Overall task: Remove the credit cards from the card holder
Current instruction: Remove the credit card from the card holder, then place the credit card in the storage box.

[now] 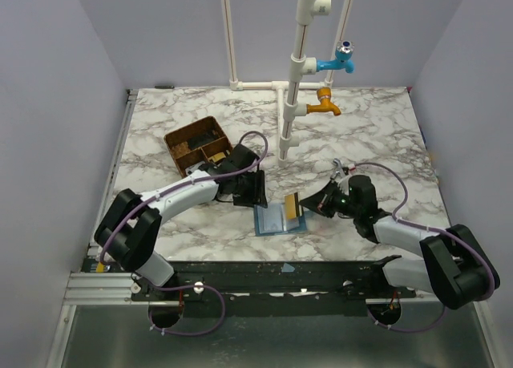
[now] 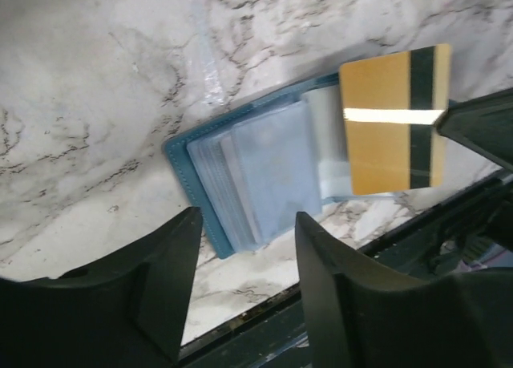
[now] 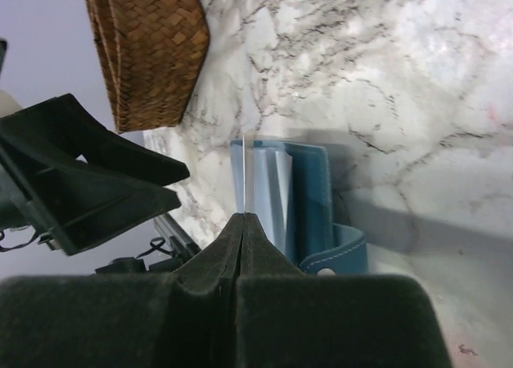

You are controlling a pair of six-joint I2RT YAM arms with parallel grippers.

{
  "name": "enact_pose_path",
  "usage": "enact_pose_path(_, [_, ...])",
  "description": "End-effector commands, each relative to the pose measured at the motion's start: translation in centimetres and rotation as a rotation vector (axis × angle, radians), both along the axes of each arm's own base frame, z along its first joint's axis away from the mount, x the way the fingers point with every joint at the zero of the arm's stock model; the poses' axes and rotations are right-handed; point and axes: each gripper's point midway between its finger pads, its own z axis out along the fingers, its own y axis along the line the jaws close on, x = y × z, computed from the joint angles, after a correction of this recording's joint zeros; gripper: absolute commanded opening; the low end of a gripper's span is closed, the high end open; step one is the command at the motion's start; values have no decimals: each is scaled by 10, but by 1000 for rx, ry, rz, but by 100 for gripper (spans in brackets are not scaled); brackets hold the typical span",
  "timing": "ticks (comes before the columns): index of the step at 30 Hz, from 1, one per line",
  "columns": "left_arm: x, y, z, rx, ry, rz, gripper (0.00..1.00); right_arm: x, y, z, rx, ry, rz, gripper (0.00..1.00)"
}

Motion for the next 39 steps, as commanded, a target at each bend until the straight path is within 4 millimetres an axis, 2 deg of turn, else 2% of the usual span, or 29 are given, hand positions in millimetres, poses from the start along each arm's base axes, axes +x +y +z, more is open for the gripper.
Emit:
enact_pose_path(1, [7,-13,45,-124,-86,-46,56,4,8,24,60,-9,25,1])
enact_pose_path(5, [7,-22,64,-240,-91,-64,65,7,14,44,105,-32,39,1])
enact_pose_path(12, [5,-27,90,-396,-93,-60,74,12,22,79,173,-66,64,1])
enact_pose_path(15, [3,-27,98,-452,-88,-51,75,13,26,92,202,-75,85,1])
enact_pose_path(23, [-1,-32,113,-557,-80,-53,75,11,33,119,292,-99,120,1])
enact_pose_path(31, [-2,-42,126,-675,-57,-59,74,6,36,136,361,-103,142,1])
enact_pose_path(35, [-2,-47,134,-737,-40,-59,70,2,37,142,398,-101,154,1])
enact_pose_path(39, [-1,-53,144,-797,-26,-66,61,0,37,142,399,-98,157,1])
